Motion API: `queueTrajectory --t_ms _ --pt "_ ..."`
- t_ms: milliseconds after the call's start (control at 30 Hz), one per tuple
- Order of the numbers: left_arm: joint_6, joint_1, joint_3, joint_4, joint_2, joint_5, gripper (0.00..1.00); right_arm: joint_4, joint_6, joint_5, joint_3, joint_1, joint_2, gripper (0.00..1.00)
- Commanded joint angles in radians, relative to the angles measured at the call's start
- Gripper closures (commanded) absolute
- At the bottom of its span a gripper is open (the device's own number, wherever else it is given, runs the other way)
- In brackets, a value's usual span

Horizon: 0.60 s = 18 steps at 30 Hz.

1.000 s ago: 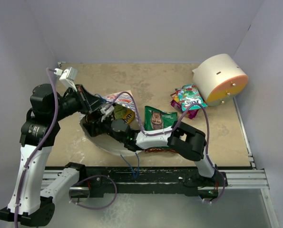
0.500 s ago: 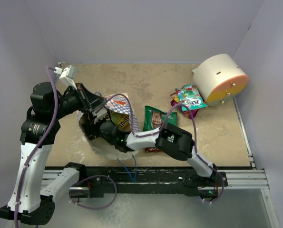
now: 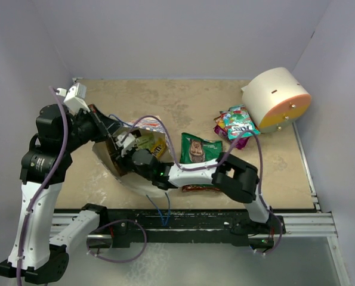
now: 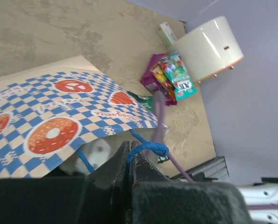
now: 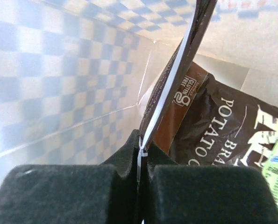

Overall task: Take the snacks out of the paper bag
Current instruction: Take out the snack from the paper bag.

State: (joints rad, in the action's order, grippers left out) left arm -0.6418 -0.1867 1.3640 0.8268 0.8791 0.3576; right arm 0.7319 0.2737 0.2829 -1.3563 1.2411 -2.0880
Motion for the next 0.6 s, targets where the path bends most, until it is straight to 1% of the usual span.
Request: queueTrajectory --t_ms 0,167,300,400,567 --pt "-0.021 -0.004 0.072 0.07 0.033 -0.189 1.0 -0.008 -0.064 -0.106 0.068 0.0 0.18 1.0" --pt "-0.013 -0.004 0.081 0.033 0.052 -0.234 1.0 -0.104 -0.155 -0.128 0.091 0.0 0.311 1.0" --pt "-0.012 -0.004 0.091 0.033 0.056 -0.285 1.0 -0.189 -0.223 -0.101 0.081 -0.004 0.413 1.0" --pt "-0.005 -0.003 0.109 0.049 0.065 -0.322 1.0 -0.27 -0.258 -0.105 0.054 -0.009 0.494 1.0" --pt "0.029 -0.003 0.127 0.054 0.075 -0.371 1.0 -0.414 -0.285 -0.168 0.0 -0.009 0.617 1.0"
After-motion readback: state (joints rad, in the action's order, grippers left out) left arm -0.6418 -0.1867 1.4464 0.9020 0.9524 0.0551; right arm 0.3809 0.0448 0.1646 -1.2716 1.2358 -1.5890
